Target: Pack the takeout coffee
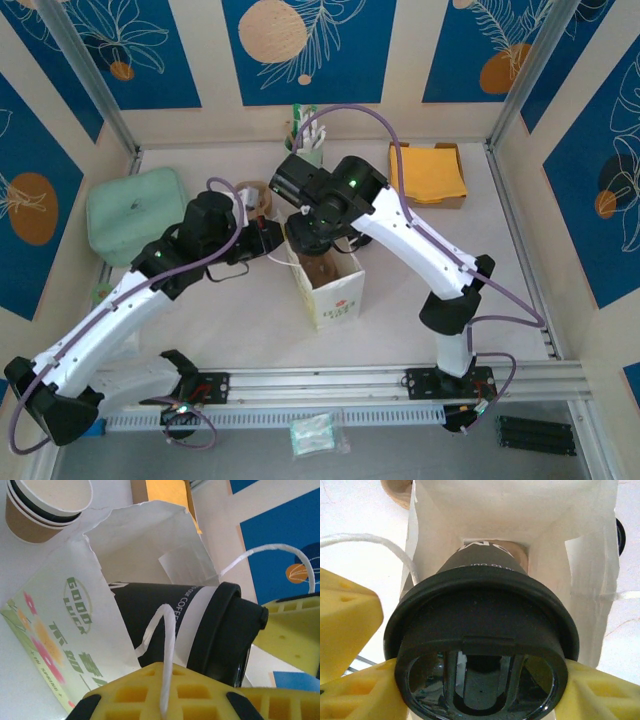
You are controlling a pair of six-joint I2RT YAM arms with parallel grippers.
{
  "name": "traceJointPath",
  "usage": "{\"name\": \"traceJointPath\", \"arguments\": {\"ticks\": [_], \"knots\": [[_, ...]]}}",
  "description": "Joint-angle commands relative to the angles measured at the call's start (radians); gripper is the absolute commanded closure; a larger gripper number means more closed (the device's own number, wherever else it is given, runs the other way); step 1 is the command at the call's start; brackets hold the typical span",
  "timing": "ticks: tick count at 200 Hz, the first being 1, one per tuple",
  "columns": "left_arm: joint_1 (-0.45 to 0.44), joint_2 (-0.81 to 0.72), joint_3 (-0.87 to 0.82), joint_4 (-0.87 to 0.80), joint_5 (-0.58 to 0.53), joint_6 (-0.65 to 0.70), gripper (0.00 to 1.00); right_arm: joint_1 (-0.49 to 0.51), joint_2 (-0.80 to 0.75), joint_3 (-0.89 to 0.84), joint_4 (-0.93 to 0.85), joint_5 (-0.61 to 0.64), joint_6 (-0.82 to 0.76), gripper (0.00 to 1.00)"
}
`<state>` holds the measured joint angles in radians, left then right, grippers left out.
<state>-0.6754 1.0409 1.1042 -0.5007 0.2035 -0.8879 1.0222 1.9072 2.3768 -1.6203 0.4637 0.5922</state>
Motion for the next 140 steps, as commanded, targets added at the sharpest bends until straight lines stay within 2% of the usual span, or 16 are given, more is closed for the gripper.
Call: {"name": "traceJointPath", "arguments": {"ticks": [1, 45, 75, 140], "knots": [[-0.014, -0.024, -0.018, 0.034, -0.064, -0.038, 0.95, 0.019, 0.002, 0.006, -0.151, -0.013, 0.034, 0.36], [-0.015, -0.065, -0.027, 0.019, -0.123, -0.039, 0.95, 0.029, -0.016, -0.071, -0.151, -0.006, 0.061, 0.36], [-0.015, -0.086, -0.041, 0.014, -0.152, -0.041, 0.99, 0.032, -0.027, -0.121, -0.137, -0.004, 0.067, 0.36], [-0.014, -0.105, -0.061, 0.023, -0.164, -0.054, 1.00, 0.033, -0.036, -0.187, -0.107, -0.014, 0.061, 0.37]]}}
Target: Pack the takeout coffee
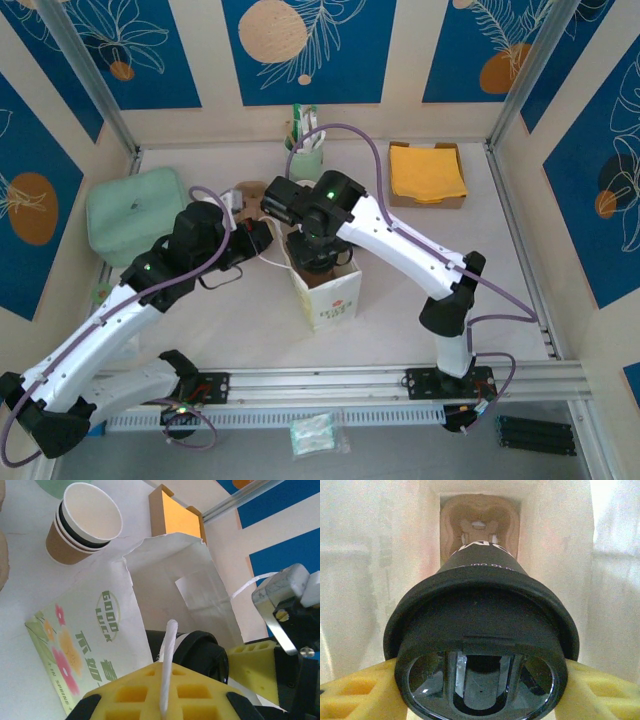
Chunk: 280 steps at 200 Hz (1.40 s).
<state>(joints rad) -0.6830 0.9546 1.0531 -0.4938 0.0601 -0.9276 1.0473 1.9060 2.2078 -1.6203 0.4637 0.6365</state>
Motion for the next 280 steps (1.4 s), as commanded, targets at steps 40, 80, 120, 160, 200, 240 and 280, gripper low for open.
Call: {"name": "traceJointPath", "arguments": {"ticks": [40, 80, 120, 160, 200, 240, 280], "knots": [[-0.007, -0.019, -0.010, 0.018, -0.019, -0.014, 1.00, 0.008, -0.035, -0.069, -0.073, -0.025, 0.017, 0.37], [-0.006, -0.019, -0.012, 0.017, -0.017, -0.011, 1.00, 0.008, -0.036, -0.121, -0.033, -0.037, 0.020, 0.39], [-0.006, -0.019, -0.013, 0.016, -0.017, -0.010, 1.00, 0.008, -0.037, -0.158, -0.003, -0.047, 0.023, 0.42], [-0.007, -0.019, -0.011, 0.016, -0.016, -0.009, 1.00, 0.008, -0.036, -0.191, 0.026, -0.060, 0.029, 0.42], [-0.007, -0.018, -0.012, 0.015, -0.016, -0.007, 1.00, 0.004, -0.058, -0.226, 0.074, -0.097, 0.047, 0.42], [-0.007, -0.017, -0.012, 0.016, -0.013, -0.008, 1.00, 0.008, -0.077, -0.231, 0.097, -0.113, 0.063, 0.42], [-0.007, -0.015, -0.014, 0.020, -0.009, -0.009, 1.00, 0.002, -0.076, -0.260, 0.124, -0.130, 0.074, 0.42]]}}
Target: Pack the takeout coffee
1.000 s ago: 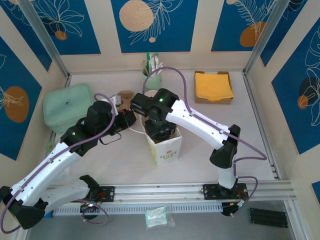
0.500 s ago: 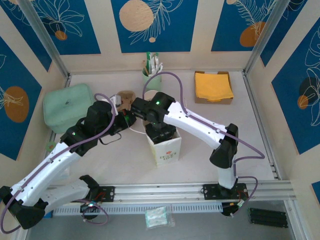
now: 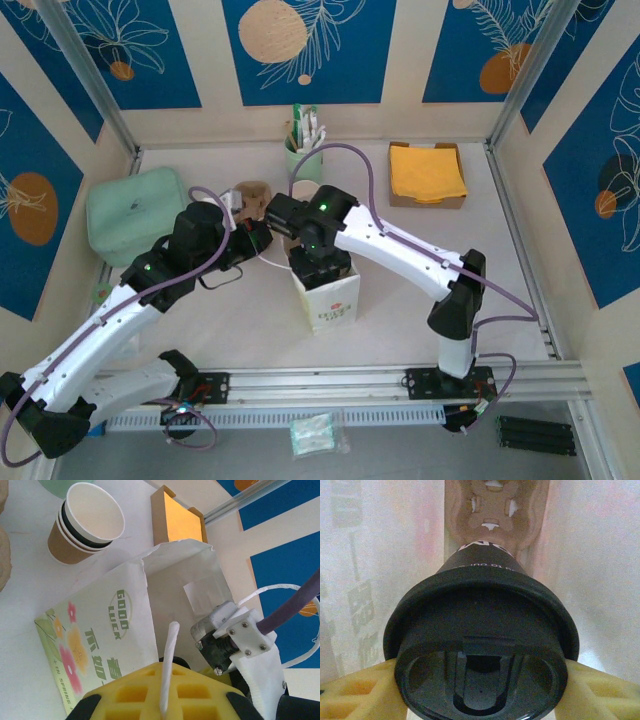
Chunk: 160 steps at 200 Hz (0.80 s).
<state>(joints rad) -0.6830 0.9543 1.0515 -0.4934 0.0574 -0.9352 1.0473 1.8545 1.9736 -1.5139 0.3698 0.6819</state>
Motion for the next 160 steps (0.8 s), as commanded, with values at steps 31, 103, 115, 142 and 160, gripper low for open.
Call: {"name": "traceJointPath", "arguments": {"ticks": [31, 103, 115, 142, 160], "knots": [[-0.007, -0.014, -0.014, 0.019, -0.006, 0.000, 1.00, -0.005, -0.027, -0.070, 0.061, -0.065, 0.039, 0.42], [-0.007, -0.015, -0.010, 0.017, -0.007, 0.004, 1.00, -0.008, -0.021, -0.114, 0.096, -0.080, 0.054, 0.42], [-0.007, -0.015, -0.010, 0.017, -0.007, 0.004, 1.00, -0.008, -0.020, -0.115, 0.097, -0.082, 0.054, 0.42], [-0.006, -0.019, -0.012, 0.017, -0.009, 0.004, 1.00, -0.009, -0.023, -0.128, 0.098, -0.082, 0.059, 0.42], [-0.006, -0.020, -0.012, 0.015, -0.011, 0.004, 1.00, -0.010, -0.030, -0.133, 0.098, -0.081, 0.063, 0.42]]}}
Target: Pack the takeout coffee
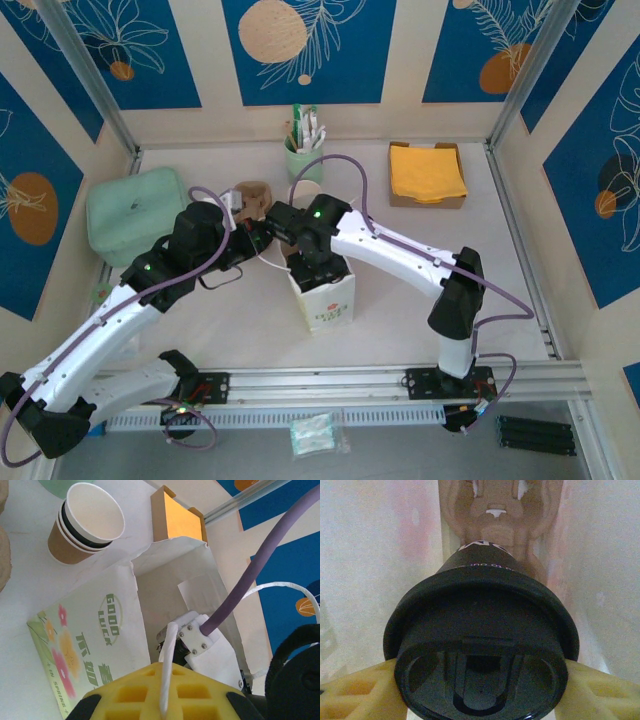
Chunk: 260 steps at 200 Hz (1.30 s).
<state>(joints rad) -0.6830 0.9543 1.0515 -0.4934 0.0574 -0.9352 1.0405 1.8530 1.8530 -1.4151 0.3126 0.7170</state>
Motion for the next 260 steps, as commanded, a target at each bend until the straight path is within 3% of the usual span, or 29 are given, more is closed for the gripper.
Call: {"name": "traceJointPath", "arguments": {"ticks": [1, 260], "knots": [[-0.006, -0.021, -0.012, 0.016, -0.011, 0.003, 1.00, -0.003, -0.030, -0.013, -0.001, -0.024, 0.028, 0.42], [-0.007, -0.009, -0.003, 0.010, -0.020, 0.006, 1.00, -0.017, -0.059, -0.053, 0.003, -0.065, 0.006, 0.42]]}}
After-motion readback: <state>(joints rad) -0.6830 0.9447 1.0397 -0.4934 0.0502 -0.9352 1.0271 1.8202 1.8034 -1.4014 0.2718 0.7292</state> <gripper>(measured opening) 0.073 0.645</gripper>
